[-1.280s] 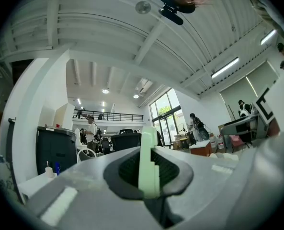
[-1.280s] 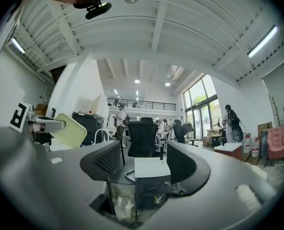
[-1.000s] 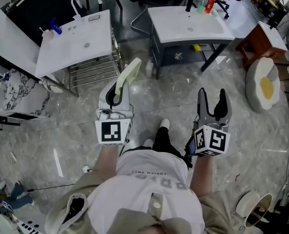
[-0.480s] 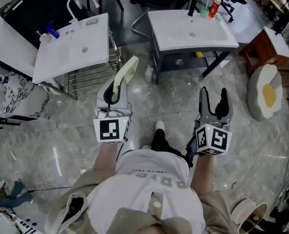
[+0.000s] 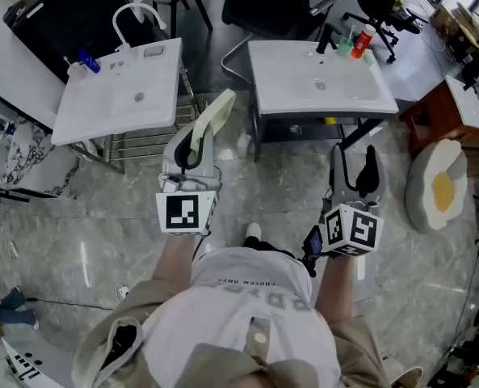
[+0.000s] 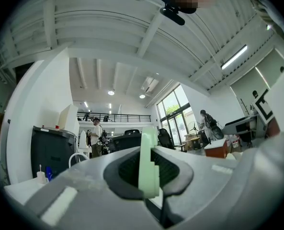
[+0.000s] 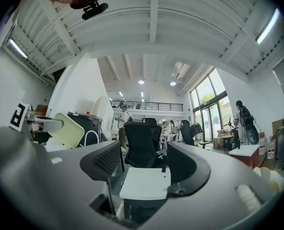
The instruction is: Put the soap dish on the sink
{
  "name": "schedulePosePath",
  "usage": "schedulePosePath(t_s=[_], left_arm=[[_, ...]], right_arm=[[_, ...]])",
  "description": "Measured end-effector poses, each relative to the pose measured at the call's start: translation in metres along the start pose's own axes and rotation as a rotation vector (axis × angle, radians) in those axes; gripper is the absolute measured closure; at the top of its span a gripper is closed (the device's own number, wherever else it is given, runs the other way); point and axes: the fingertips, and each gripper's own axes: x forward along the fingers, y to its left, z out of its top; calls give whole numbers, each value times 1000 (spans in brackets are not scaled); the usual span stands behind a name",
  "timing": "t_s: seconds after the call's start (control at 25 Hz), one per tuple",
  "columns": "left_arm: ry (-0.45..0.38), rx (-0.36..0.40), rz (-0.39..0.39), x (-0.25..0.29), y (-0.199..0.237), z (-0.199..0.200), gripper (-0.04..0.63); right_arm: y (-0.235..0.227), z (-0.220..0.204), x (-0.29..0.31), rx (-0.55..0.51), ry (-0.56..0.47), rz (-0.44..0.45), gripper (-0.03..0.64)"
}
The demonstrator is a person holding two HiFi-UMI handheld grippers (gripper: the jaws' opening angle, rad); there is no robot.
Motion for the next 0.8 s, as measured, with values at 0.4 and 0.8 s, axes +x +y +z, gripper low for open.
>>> schedulePosePath(t_s=[0.4,0.8], left_arm=[[17,-1,9,65,-24,-15,574],[100,-16,36,79,-26,-39,574]], right_arm=[[-39,-18,59,3,19,49,319],[-44,-46,88,42,79,88,319]])
